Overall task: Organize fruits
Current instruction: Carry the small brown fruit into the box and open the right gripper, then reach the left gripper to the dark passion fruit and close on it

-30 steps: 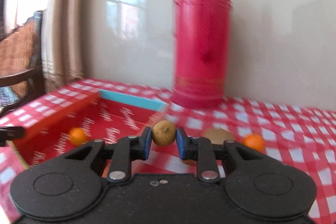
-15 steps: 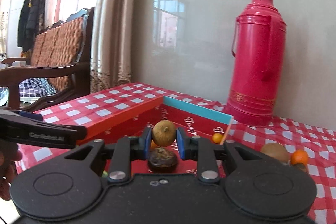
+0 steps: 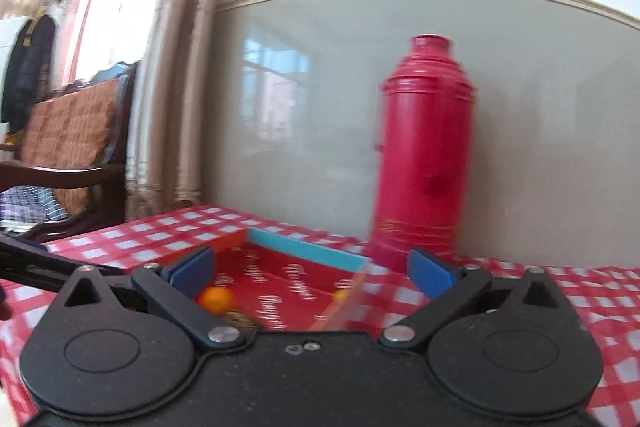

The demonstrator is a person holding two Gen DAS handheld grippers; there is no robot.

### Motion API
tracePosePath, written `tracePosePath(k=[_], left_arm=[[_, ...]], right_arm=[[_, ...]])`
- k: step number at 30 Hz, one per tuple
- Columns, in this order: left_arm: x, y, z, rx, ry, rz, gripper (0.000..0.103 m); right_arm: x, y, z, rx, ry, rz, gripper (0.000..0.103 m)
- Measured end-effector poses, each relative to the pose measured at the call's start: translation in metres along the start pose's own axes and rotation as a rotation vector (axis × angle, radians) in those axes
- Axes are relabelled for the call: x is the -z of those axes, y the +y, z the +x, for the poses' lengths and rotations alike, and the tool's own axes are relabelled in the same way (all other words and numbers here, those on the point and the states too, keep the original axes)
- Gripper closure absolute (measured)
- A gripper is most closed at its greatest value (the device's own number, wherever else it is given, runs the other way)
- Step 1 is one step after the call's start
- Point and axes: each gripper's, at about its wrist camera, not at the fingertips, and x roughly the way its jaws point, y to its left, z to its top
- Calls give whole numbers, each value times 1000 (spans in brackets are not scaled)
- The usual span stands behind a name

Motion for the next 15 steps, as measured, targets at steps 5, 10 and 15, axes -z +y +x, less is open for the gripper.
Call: tracePosePath(k=[5, 10, 15], left_arm=[[-1, -17, -3, 24, -2, 11, 0], [-2, -38, -7, 53, -7, 24, 0], [-4, -64, -12, 87, -12, 41, 0]], right_arm=[[5, -32, -5, 74, 1, 69, 6], [12, -59, -11, 110, 34, 134, 6], [16, -81, -23, 147, 36, 140, 6]])
